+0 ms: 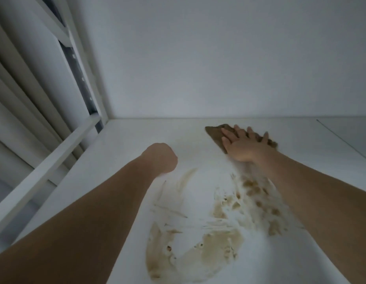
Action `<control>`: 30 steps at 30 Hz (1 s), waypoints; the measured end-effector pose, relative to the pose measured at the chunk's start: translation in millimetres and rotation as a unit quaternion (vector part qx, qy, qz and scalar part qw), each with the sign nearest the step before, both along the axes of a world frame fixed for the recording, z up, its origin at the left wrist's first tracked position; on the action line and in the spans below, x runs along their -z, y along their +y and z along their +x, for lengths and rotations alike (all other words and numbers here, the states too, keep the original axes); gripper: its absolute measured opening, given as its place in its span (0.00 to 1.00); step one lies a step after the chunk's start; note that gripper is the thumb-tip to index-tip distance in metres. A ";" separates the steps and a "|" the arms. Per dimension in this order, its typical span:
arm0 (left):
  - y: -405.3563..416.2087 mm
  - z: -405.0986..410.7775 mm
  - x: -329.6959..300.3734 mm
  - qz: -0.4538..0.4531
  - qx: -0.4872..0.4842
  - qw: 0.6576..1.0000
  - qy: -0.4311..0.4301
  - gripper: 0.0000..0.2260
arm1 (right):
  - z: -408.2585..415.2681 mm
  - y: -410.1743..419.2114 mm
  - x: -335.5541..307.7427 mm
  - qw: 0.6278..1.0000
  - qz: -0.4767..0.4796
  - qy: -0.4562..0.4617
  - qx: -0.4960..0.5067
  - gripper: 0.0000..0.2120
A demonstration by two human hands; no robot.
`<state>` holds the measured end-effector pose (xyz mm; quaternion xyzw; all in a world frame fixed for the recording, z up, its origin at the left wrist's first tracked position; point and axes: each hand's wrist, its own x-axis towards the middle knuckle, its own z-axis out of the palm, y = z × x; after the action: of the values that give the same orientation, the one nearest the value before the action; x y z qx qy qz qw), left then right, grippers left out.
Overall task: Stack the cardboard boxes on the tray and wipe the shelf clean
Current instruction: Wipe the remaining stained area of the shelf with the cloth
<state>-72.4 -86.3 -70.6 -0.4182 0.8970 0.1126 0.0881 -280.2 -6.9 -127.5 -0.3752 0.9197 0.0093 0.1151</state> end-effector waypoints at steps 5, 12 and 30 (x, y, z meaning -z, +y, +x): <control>-10.2 -9.0 1.3 0.020 -0.031 0.999 0.003 0.19 | 16.9 -20.5 -4.8 0.999 0.004 -0.037 0.031 0.27; 1.8 -26.6 7.0 0.014 -0.040 0.999 -0.004 0.21 | 25.7 18.6 -0.1 0.988 -0.020 -0.033 -0.149 0.25; -1.8 -28.2 34.0 0.021 -0.122 0.992 0.022 0.34 | -37.3 101.3 -1.8 0.999 -0.023 -0.020 -0.014 0.26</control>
<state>-100.5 -88.0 -104.6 -0.5197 0.8386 0.1505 0.0630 -317.5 94.3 -125.7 -0.3909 0.9118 -0.0176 0.1247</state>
